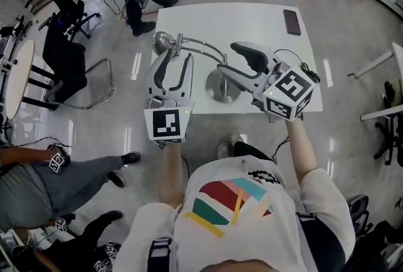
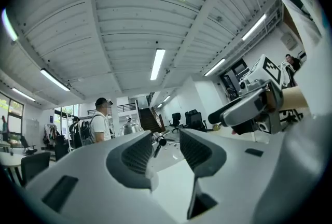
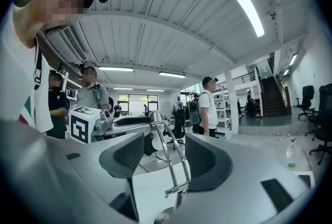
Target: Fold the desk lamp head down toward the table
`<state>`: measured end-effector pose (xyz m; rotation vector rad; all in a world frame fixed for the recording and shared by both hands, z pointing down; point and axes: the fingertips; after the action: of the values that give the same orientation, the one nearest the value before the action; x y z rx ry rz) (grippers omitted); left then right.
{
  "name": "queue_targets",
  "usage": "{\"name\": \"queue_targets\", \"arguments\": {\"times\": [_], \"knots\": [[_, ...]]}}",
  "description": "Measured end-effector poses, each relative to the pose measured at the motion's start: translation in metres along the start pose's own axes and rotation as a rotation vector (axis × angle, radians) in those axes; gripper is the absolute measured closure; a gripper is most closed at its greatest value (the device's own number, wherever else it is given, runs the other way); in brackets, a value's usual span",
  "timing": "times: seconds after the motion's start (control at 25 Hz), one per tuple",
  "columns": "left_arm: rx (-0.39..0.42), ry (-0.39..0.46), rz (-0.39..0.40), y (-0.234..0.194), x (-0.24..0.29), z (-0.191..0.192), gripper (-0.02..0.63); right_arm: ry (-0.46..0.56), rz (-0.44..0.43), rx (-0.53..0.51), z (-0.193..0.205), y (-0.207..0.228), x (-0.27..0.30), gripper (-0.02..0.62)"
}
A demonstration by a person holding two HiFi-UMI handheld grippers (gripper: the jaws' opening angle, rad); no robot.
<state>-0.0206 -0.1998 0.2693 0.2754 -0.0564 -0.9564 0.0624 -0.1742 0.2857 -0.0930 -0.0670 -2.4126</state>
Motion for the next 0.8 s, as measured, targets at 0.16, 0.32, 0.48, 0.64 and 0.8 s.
{"name": "queue_targets", "arguments": {"times": [0.16,0.32,0.48,0.64,0.8], "knots": [[0.020,-0.060,-0.041,-0.010,0.008,0.012,0.422,-0.075,-0.113,0.007,0.009,0.015,0.043,0.347],[0.013,0.011,-0.076,-0.020,0.010,0.006,0.486,-0.112,-0.181,-0.057,0.019,0.018,0.065,0.345],[0.014,-0.013,-0.075,-0.013,0.016,0.005,0.488,-0.129,-0.250,-0.035,0.022,0.017,0.064,0.347],[-0.010,-0.015,-0.079,-0.015,0.017,0.003,0.488,-0.138,-0.273,-0.007,0.020,0.017,0.066,0.367],[-0.010,-0.022,-0.075,-0.016,0.017,0.005,0.489,-0.150,-0.266,-0.012,0.021,0.019,0.068,0.430]]}}
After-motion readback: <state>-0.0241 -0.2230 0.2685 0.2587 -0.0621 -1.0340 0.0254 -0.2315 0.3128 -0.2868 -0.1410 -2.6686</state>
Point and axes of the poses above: the fingertips, and each gripper's own axes: x forward along the fingers, y to its right, z out of its underside, and after that the axes turned 2 degrees about -y, right-handed
